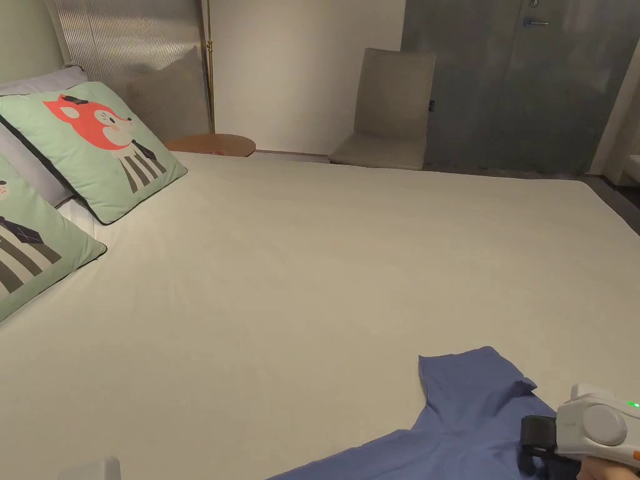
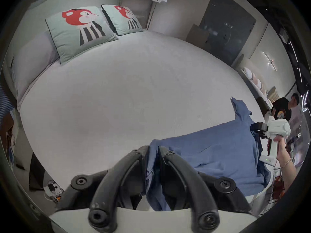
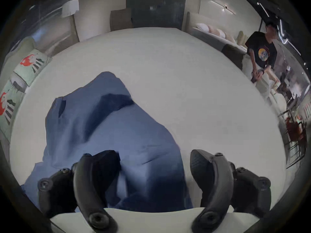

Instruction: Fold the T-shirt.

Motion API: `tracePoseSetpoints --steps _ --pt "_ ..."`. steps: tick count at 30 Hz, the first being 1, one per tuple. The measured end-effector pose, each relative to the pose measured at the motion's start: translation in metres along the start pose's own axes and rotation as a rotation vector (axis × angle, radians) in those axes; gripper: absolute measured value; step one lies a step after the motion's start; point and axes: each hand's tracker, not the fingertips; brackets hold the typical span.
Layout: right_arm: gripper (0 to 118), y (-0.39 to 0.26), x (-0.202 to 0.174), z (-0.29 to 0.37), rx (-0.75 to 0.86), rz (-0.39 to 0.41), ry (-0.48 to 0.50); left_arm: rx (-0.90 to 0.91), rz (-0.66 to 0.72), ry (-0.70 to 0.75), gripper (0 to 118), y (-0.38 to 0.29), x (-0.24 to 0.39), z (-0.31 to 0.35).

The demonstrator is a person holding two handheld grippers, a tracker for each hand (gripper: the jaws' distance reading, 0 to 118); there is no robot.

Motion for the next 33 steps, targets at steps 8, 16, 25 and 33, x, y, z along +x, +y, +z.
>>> tracePoseSetpoints --steps 8,16,25,33 --pt "4 -0.008 0.004 0.071 0.270 0.022 0.099 0.050 -0.060 -0.005 8 0.008 0.007 0.004" --pt "4 -0.022 0.029 0.208 0.604 -0.028 0.188 0.269 -0.114 -0.059 8 0.031 0.021 0.053" --pt "4 -0.055 0.059 0.347 0.935 -0.085 0.204 0.579 -0.142 -0.103 8 0.063 0.034 0.129" --pt "4 -0.068 0.063 0.408 1.056 -0.073 0.185 0.734 -0.169 -0.137 8 0.091 0.048 0.189"
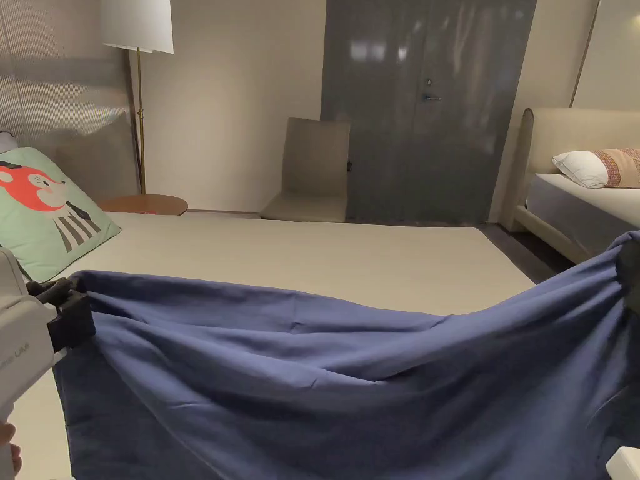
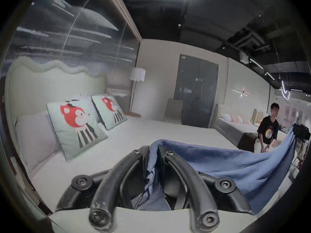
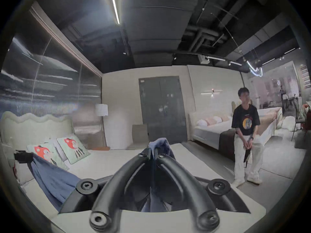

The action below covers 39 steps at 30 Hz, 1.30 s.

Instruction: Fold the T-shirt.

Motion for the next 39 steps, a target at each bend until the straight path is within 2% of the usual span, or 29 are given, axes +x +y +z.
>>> tracePoseSetpoints --steps 10,18,26,30,34,39 --pt "4 0.034 -0.016 -0.059 0.025 0.020 -0.034 0.046 -0.011 -0.031 8 0.052 0.009 -0.051" --pt "4 0.071 -0.041 -0.152 0.073 0.105 -0.039 0.089 0.007 -0.024 8 0.105 0.014 -0.135" --pt "4 0.112 -0.056 -0.255 0.121 0.119 -0.073 0.158 0.033 -0.011 8 0.168 0.022 -0.220" --pt "4 0.130 -0.059 -0.295 0.144 0.126 -0.093 0.208 -0.001 -0.004 8 0.193 0.033 -0.252" --pt "4 0.134 -0.057 -0.321 0.174 0.113 -0.115 0.246 0.003 -0.006 8 0.199 0.042 -0.278" --pt "4 0.116 -0.054 -0.340 0.158 0.148 -0.134 0.247 0.030 -0.006 8 0.185 0.048 -0.307"
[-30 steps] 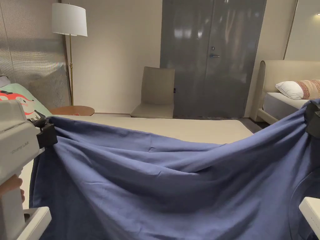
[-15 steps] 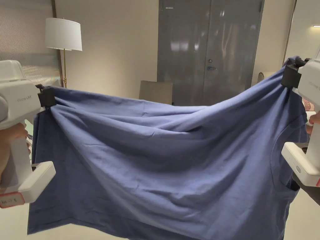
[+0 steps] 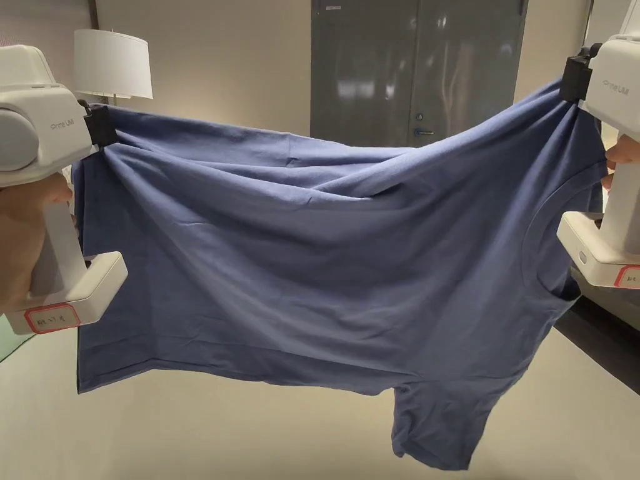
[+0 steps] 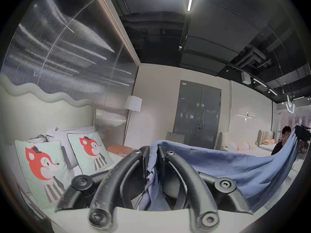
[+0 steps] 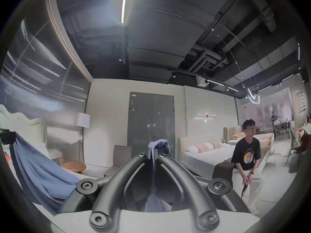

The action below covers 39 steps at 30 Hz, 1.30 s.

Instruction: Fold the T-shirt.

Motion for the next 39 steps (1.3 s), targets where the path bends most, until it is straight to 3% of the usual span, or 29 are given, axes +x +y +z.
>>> tracePoseSetpoints --steps 7,17,31,35,39 --pt "4 -0.044 0.008 0.007 -0.085 0.009 0.011 -0.071 0.016 -0.014 8 -0.046 0.002 0.004" --pt "4 -0.089 0.014 0.077 -0.181 0.027 0.064 -0.159 0.007 -0.024 8 -0.098 -0.016 0.063" --pt "4 -0.151 0.045 0.264 -0.395 -0.026 0.201 -0.386 0.027 -0.025 8 -0.176 -0.075 0.256" --pt "4 -0.173 0.052 0.315 -0.496 0.031 0.232 -0.486 0.023 -0.003 8 -0.207 -0.093 0.314" --pt "4 -0.198 0.059 0.361 -0.603 0.018 0.240 -0.605 0.011 0.006 8 -0.238 -0.108 0.358"
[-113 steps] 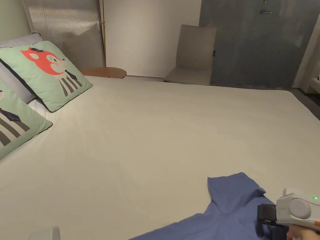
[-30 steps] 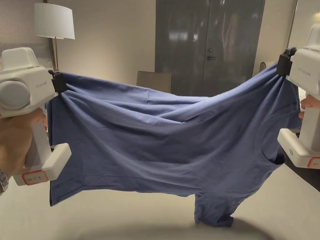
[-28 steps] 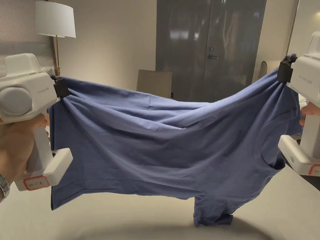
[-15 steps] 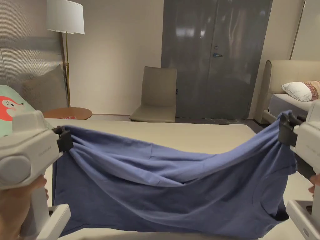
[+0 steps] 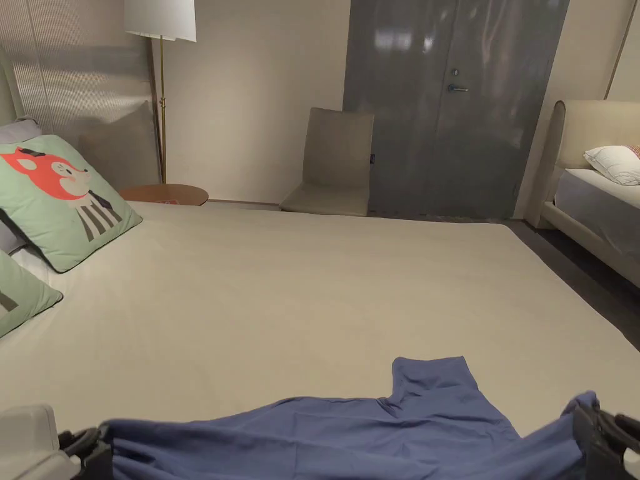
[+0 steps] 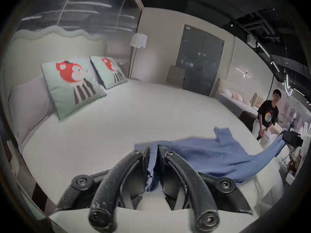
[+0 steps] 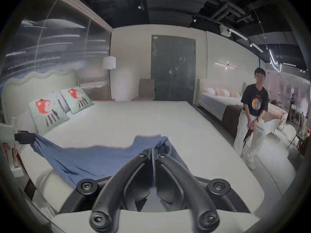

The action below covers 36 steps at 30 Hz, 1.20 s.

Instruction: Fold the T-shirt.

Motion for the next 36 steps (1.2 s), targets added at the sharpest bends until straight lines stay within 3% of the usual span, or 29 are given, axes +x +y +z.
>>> tracePoseSetpoints --steps 14,25,26,27,28,29,30,31,36 --pt "4 -0.136 0.025 0.002 -0.445 -0.068 -0.114 -0.267 -0.045 0.062 7 -0.093 -0.037 0.011" --pt "4 -0.155 0.030 -0.010 -0.492 -0.072 -0.131 -0.293 -0.023 0.072 5 -0.106 -0.045 0.011" --pt "6 -0.154 0.030 -0.009 -0.483 -0.076 -0.132 -0.291 -0.023 0.070 5 -0.106 -0.042 0.013" --pt "18 -0.150 0.032 -0.007 -0.461 -0.086 -0.138 -0.290 -0.021 0.065 6 -0.104 -0.042 0.015" --pt "63 -0.146 0.033 -0.004 -0.443 -0.087 -0.142 -0.285 -0.020 0.062 20 -0.101 -0.041 0.019" --pt "97 -0.142 0.036 -0.001 -0.413 -0.091 -0.145 -0.257 -0.014 0.057 47 -0.097 -0.039 0.025" --pt "116 -0.134 0.036 0.006 -0.350 -0.088 -0.140 -0.217 -0.007 0.049 77 -0.093 -0.038 0.029" --pt "115 -0.122 0.035 0.015 -0.273 -0.075 -0.149 -0.170 -0.011 0.030 109 -0.086 -0.036 0.036" --pt "113 -0.060 0.022 0.030 -0.008 -0.045 -0.200 0.044 -0.033 0.019 109 -0.036 -0.006 0.061"
